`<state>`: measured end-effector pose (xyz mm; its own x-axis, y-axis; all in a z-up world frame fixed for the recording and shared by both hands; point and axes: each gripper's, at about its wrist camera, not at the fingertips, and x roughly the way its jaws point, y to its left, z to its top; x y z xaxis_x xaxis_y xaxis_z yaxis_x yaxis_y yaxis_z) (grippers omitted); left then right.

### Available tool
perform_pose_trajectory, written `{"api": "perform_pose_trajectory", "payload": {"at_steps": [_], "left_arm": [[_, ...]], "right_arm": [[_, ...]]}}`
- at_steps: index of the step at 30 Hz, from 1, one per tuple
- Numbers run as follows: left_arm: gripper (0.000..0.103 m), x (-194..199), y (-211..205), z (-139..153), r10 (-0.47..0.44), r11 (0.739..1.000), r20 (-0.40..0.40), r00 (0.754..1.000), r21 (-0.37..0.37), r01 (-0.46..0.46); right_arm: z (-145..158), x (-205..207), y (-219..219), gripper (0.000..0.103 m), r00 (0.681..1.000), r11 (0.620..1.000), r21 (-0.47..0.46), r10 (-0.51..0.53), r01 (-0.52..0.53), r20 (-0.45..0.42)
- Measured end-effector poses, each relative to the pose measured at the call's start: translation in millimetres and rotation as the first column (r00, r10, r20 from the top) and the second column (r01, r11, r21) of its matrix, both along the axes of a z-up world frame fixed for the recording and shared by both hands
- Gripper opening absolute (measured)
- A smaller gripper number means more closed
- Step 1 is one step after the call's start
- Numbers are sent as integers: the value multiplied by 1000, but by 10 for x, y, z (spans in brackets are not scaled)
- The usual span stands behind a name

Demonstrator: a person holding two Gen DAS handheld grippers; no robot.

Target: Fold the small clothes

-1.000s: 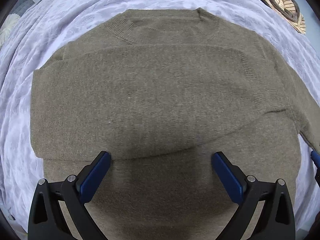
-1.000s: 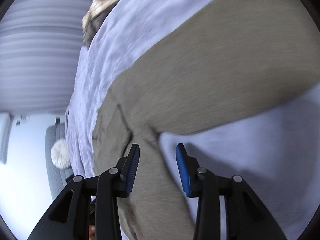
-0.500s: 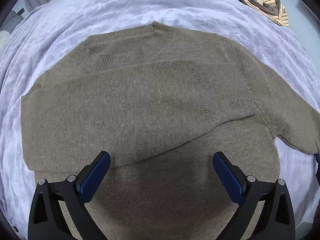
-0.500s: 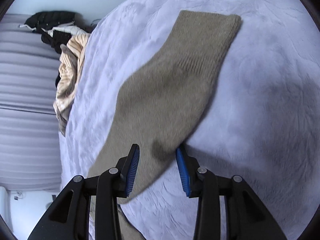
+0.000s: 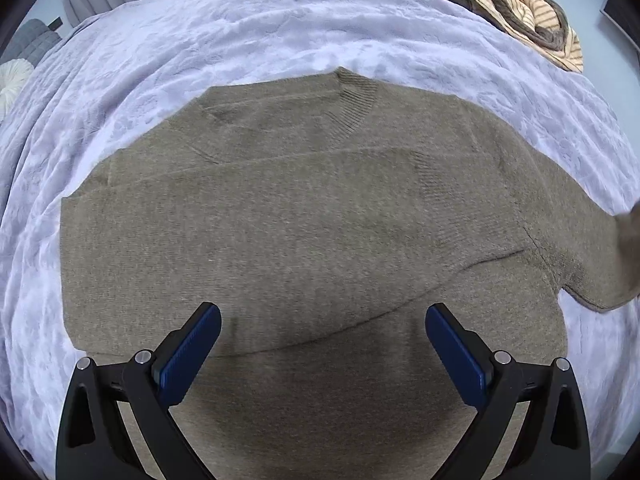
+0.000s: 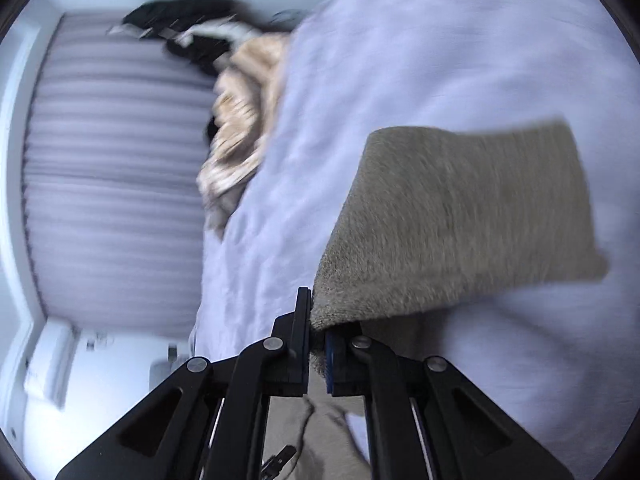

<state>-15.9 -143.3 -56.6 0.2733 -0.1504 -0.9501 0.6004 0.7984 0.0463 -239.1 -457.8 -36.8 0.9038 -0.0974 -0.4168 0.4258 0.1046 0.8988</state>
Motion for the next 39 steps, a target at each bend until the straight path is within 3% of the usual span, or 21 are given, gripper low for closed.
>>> {"api": "perform_pose_trajectory", "payload": {"at_steps": [2,4,8,12,14,16,18,20,25,26,28,30,32,34,36,37,39], "left_arm": [[102,73,106,37,22,1000,13,1000,-4,-22],[102,143,226,69,46,999,21,999,-12,-46],[103,272,530,104,112,994,37,993,-17,-112],[102,404,852,102,194,981,41,980,-15,-194],[103,457,1020,98,227,974,40,973,-20,-227],[102,501,1141,79,241,971,39,970,-18,-240],[103,527,1248,52,251,968,36,967,-22,-250],[103,551,1355,25,261,965,28,965,-29,-260],[102,614,1526,-24,281,957,-16,959,-71,-282],[102,636,1569,-15,283,953,-39,958,-101,-285],[102,657,1621,23,271,943,-86,959,-176,-283],[102,710,1701,56,238,923,-160,958,-269,-274],[102,769,1762,57,201,896,-237,950,-347,-276],[102,804,1756,27,174,879,-286,942,-386,-279],[102,832,1726,-33,147,865,-333,932,-413,-284],[102,873,1637,-76,136,860,-355,925,-421,-288],[102,897,1538,-162,125,861,-383,915,-416,-292]], "right_arm": [[211,383,102,5,993,990,-79,115,-114,19],[407,831,295,5,969,956,-164,249,-244,6],[571,1812,932,6,863,818,-282,499,-500,-82],[233,2648,1654,6,709,671,-232,675,-704,-202],[-28,2866,1932,10,651,631,-167,709,-757,-272],[-293,3007,2058,11,616,629,-83,714,-773,-333],[-457,3031,2057,21,618,658,-16,699,-753,-361],[-489,2957,1989,41,661,697,14,685,-717,-307],[-308,2736,1754,42,780,815,-24,545,-579,-308],[-279,2751,1714,35,795,830,-34,520,-556,-313],[-196,2878,1731,6,789,818,-76,519,-570,-329],[-78,3046,1872,6,739,745,-152,572,-650,-357],[45,3238,2210,6,650,617,-232,636,-752,-416],[38,3387,2517,6,562,511,-243,686,-824,-462],[-71,3433,2696,10,491,451,-210,710,-867,-505],[-158,3464,2759,10,455,434,-169,725,-885,-517],[-280,3478,2813,13,416,425,-114,737,-898,-533]]}}
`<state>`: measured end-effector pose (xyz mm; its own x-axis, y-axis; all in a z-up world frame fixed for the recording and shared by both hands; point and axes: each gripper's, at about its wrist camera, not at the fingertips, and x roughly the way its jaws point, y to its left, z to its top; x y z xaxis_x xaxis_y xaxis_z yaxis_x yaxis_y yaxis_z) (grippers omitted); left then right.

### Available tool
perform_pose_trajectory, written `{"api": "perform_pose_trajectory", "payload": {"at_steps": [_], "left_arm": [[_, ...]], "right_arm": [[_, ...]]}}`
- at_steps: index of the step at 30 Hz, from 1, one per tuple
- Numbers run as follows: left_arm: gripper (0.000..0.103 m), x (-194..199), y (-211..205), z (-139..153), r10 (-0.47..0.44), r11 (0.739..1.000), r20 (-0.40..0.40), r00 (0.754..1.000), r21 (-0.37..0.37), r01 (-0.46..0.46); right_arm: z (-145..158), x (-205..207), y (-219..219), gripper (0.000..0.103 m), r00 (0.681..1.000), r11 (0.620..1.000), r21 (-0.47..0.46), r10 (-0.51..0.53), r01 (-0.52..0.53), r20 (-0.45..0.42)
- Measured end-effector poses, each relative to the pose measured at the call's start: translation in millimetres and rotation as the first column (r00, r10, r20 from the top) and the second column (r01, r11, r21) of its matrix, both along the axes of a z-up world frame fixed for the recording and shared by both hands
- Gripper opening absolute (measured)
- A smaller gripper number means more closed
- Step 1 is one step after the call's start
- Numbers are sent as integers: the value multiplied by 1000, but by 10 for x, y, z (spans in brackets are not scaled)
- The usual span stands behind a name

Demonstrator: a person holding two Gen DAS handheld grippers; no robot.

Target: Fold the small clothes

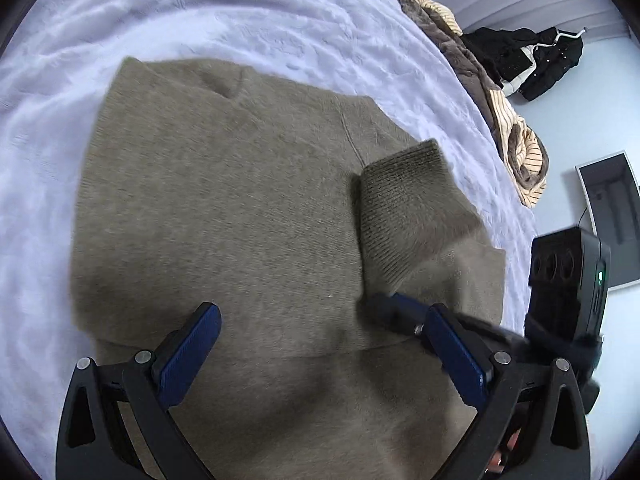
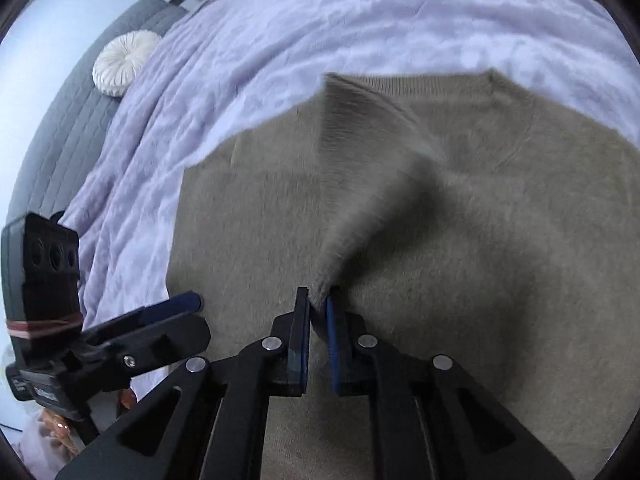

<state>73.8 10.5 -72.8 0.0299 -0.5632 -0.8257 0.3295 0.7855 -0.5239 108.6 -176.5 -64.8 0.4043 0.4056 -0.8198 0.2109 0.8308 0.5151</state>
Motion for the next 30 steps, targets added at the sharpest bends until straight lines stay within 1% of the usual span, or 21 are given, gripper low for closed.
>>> {"api": "perform_pose_trajectory", "payload": {"at_steps": [1,4,5,7,9,11,12,13,14,15,16,17,19,20,21,23,25,26,28,29,30], "left_arm": [[102,-9,-31,4,-5,1000,-2,1000,4,5],[102,7,-172,12,-20,1000,6,1000,11,20],[102,15,-219,21,-25,1000,3,1000,1,25],[102,79,-363,14,-35,999,4,999,-12,35],[102,128,-471,11,-34,999,16,999,1,34],[102,169,-517,-7,-12,1000,18,1000,21,12],[94,196,-522,-16,10,999,20,1000,34,-10],[81,232,-540,-26,32,998,24,999,50,-33],[47,265,-545,-22,48,995,35,998,88,-51],[15,279,-530,1,51,992,46,998,110,-56],[9,299,-519,38,51,993,55,997,106,-57],[9,300,-490,128,53,995,70,996,78,-58],[9,246,-414,320,30,998,138,990,57,-38],[9,197,-373,403,16,998,169,986,58,-26],[9,178,-352,421,10,998,176,984,62,-21],[9,154,-313,335,-1,996,151,989,83,-12],[9,158,-273,143,-3,990,115,993,141,-14],[9,173,-253,68,4,989,95,995,148,-18],[9,189,-196,29,19,990,83,996,140,-30],[9,189,-180,48,21,990,85,996,134,-33],[9,178,-163,70,16,991,93,996,131,-28]], "right_arm": [[-32,-18,-4,16,1000,1000,12,-2,2,-2],[-23,-331,-179,20,999,997,70,-39,39,-1],[-16,-422,-243,25,999,995,84,-54,54,0],[15,-638,-387,32,996,993,83,-87,87,-1],[-10,-823,-496,33,992,988,90,-126,126,-14],[-36,-1016,-631,33,984,975,130,-178,180,-30],[-59,-1117,-701,34,977,965,154,-208,211,-39],[-84,-1233,-791,34,969,953,177,-240,245,-49],[-106,-1359,-892,34,961,941,197,-270,277,-58],[-131,-1440,-960,35,953,929,213,-296,303,-65],[-169,-1533,-1034,35,941,913,231,-329,337,-75],[-191,-1604,-1079,35,932,900,242,-353,363,-83],[-269,-1776,-1224,35,901,859,272,-421,433,-105],[-299,-1865,-1291,35,880,831,293,-462,473,-112],[-316,-1932,-1343,35,861,805,311,-497,505,-111],[-352,-2050,-1431,35,813,747,343,-574,569,-98],[-427,-2129,-1518,35,768,687,384,-632,617,-105],[-487,-2149,-1566,35,740,648,406,-663,645,-118],[-567,-2200,-1673,35,689,582,432,-710,689,-142],[-607,-2220,-1712,35,669,551,451,-728,702,-152],[-617,-2220,-1746,34,660,537,462,-736,706,-153]]}}
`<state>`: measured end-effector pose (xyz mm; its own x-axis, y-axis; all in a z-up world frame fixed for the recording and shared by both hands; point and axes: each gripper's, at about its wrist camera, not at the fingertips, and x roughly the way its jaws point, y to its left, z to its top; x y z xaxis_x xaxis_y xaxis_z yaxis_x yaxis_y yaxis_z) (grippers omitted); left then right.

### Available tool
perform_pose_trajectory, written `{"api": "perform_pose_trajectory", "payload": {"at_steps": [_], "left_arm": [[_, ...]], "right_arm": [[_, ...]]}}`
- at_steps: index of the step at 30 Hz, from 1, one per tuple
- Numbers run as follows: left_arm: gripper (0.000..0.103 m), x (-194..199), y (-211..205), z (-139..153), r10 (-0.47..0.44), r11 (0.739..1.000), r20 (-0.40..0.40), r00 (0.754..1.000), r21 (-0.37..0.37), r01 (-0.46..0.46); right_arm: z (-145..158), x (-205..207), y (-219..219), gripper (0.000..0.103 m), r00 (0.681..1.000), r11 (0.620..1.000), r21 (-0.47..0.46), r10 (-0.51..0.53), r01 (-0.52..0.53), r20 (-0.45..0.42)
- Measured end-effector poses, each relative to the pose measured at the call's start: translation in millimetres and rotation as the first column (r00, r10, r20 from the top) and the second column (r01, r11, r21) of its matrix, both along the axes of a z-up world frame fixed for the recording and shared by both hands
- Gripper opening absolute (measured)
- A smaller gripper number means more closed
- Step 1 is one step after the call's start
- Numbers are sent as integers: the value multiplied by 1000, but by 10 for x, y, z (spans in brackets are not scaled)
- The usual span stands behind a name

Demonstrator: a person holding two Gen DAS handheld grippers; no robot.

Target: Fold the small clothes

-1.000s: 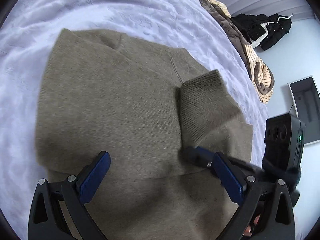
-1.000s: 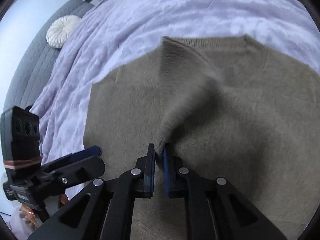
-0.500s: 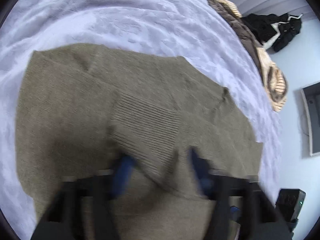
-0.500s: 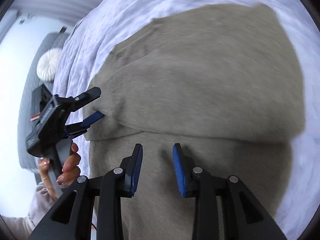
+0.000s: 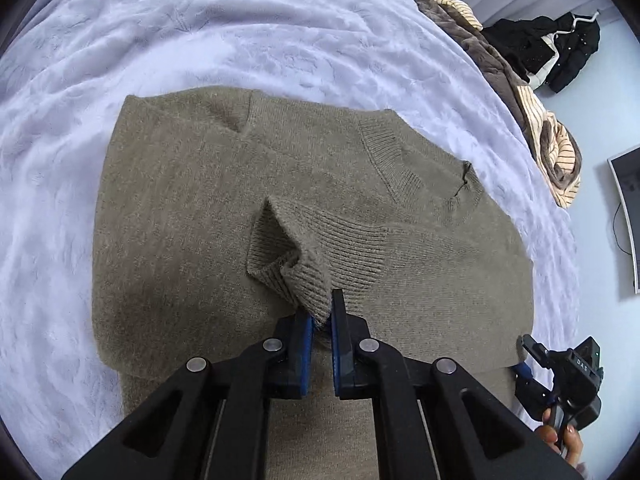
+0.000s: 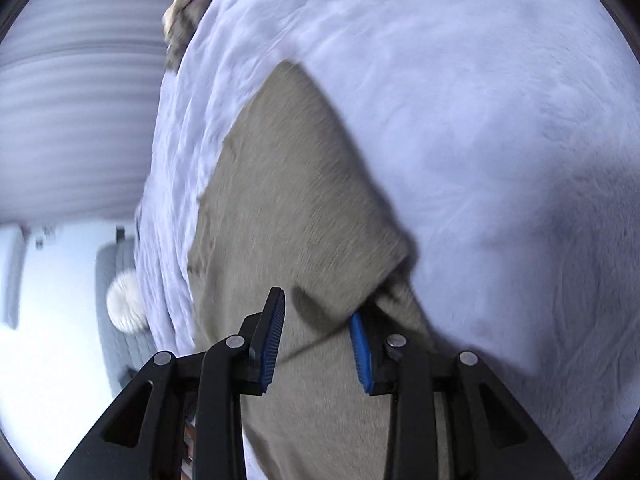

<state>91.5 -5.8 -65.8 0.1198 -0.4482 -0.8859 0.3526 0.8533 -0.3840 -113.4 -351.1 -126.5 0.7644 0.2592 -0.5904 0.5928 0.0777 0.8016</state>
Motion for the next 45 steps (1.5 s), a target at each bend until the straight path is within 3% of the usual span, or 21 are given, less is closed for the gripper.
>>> {"api": "perform_pose_trajectory", "payload": {"at_steps": [2,4,7,10,13,15,18,22,23,25,26,27,31,32,34,36,38,42,45], "left_arm": [[9,-15,-11,82,-20,1000,26,999,2,20],[9,-22,-35,156,-41,999,52,998,8,41],[9,-19,-35,121,-46,999,54,997,20,45],[9,-19,30,-76,-19,996,17,1000,93,17],[41,-59,179,-66,9,993,27,1000,117,-12],[80,-88,277,20,33,983,90,995,176,-48],[83,-83,399,119,35,984,119,992,168,-55],[83,17,325,78,-19,994,49,999,105,14],[83,65,245,8,-39,995,23,999,92,37],[76,72,114,-57,-84,993,-2,996,85,84],[35,61,45,-53,-112,992,-25,993,60,113],[5,56,-23,-38,-136,989,-60,989,43,139],[5,1,-12,358,-157,984,-58,986,-89,152],[5,-14,15,426,-159,984,-47,986,-90,154],[5,-29,94,455,-144,989,-23,989,-17,144],[5,-13,206,315,-111,987,-4,994,120,110],[5,24,344,119,-69,976,-40,997,204,76],[5,7,594,65,-15,973,-21,1000,232,19],[5,-44,630,147,-25,980,-4,1000,199,26]], "right_arm": [[122,37,-38,9,1000,998,-56,29,-29,6],[332,81,-79,7,998,986,-154,69,-67,10],[556,20,-212,7,994,968,-232,105,-99,13],[460,5,-214,7,984,947,-271,150,-171,-97],[192,-37,-174,7,968,945,-231,198,-230,-151],[159,-96,-188,8,976,953,-220,185,-207,-114],[199,-97,-195,12,976,956,-207,187,-207,-112],[339,-106,-123,34,969,944,-226,220,-241,-113],[358,-104,-114,36,968,943,-228,224,-244,-112],[357,-114,-112,36,966,941,-228,231,-252,-117],[342,-97,-101,35,965,941,-225,231,-253,-120],[329,-88,-90,35,966,942,-223,229,-251,-122],[313,-91,-88,35,966,942,-223,228,-250,-123],[305,-96,-98,35,966,942,-223,227,-250,-124],[288,-80,-109,35,967,944,-220,224,-247,-124],[278,-75,-109,35,966,944,-217,225,-248,-127],[287,-67,-106,35,963,940,-221,233,-259,-135],[396,-63,-75,36,947,916,-255,272,-309,-170],[514,-110,-66,45,946,906,-279,287,-319,-151]]}}
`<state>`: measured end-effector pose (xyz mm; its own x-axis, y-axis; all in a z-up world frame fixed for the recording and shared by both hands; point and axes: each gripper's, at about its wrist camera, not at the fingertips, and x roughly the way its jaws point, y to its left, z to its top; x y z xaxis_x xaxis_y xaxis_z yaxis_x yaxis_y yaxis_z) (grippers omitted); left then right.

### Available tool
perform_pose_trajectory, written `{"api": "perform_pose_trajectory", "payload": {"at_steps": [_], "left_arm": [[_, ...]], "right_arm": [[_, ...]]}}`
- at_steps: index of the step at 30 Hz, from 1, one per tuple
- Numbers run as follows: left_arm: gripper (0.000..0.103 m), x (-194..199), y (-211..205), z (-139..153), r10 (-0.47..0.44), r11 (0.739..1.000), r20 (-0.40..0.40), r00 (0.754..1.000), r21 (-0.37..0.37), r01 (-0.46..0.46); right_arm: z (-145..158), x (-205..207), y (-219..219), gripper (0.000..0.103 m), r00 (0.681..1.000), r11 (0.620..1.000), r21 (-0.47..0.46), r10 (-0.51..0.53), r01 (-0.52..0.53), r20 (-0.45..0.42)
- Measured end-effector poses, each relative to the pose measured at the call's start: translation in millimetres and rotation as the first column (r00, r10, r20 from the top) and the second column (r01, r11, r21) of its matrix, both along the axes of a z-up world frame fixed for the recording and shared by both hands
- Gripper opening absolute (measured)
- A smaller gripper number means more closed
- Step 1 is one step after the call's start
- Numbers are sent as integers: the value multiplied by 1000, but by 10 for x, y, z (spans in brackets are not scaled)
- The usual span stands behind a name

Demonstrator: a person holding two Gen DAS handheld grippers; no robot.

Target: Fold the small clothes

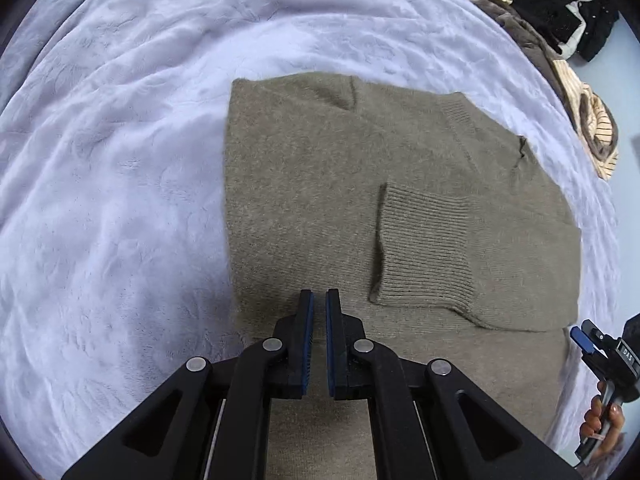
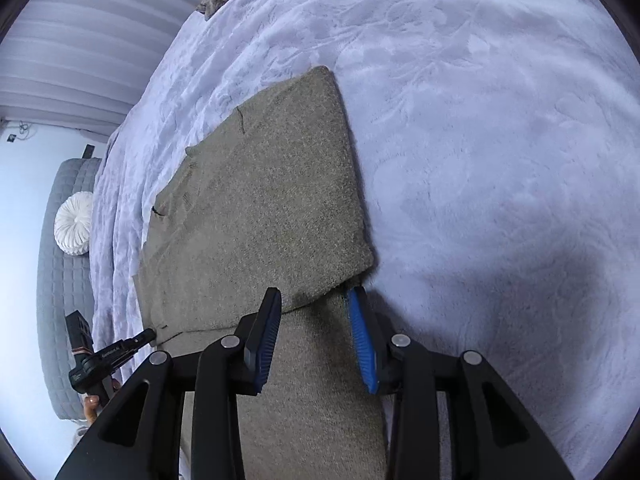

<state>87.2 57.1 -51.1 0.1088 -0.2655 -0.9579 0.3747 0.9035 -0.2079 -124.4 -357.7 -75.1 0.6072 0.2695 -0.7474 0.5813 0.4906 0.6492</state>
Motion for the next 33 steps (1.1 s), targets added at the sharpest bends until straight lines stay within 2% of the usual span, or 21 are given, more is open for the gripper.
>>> {"api": "perform_pose_trajectory", "payload": {"at_steps": [2,5,8,11,13,16,22,25,26,28,30,33], "left_arm": [[5,-28,-15,37,-10,1000,8,1000,4,10],[5,-111,-25,82,-9,999,43,999,32,7],[5,-176,-22,66,5,999,55,998,52,-8],[5,-208,-8,25,27,997,55,998,67,-31],[5,-234,12,-4,45,997,50,998,62,-48],[5,-267,101,-27,60,997,38,997,38,-62],[5,-281,296,-78,101,995,23,995,23,-101],[5,-281,373,-87,114,993,20,993,25,-114],[5,-289,395,-80,114,993,22,993,28,-114],[5,-307,419,-47,108,993,40,993,41,-109],[5,-314,425,-1,99,994,61,993,44,-102],[5,-294,420,10,96,994,65,993,43,-99]], "right_arm": [[48,22,66,48,999,998,60,22,-25,49],[82,269,416,48,986,980,162,96,-118,135],[-31,708,931,48,968,940,283,133,-191,212],[-205,1203,1396,48,961,904,367,135,-220,242],[-339,1463,1601,48,965,891,402,125,-211,231],[-488,1660,1754,48,982,891,423,103,-161,158],[-453,1710,1830,46,997,910,407,51,-73,63],[-433,1748,1855,46,999,925,381,-23,3,48],[-437,1754,1851,37,997,924,383,-45,20,55],[-456,1770,1846,8,996,916,401,-59,28,66],[-411,1761,1851,8,993,911,413,-49,-1,111],[-327,1778,1905,8,991,930,360,34,-80,132]]}}
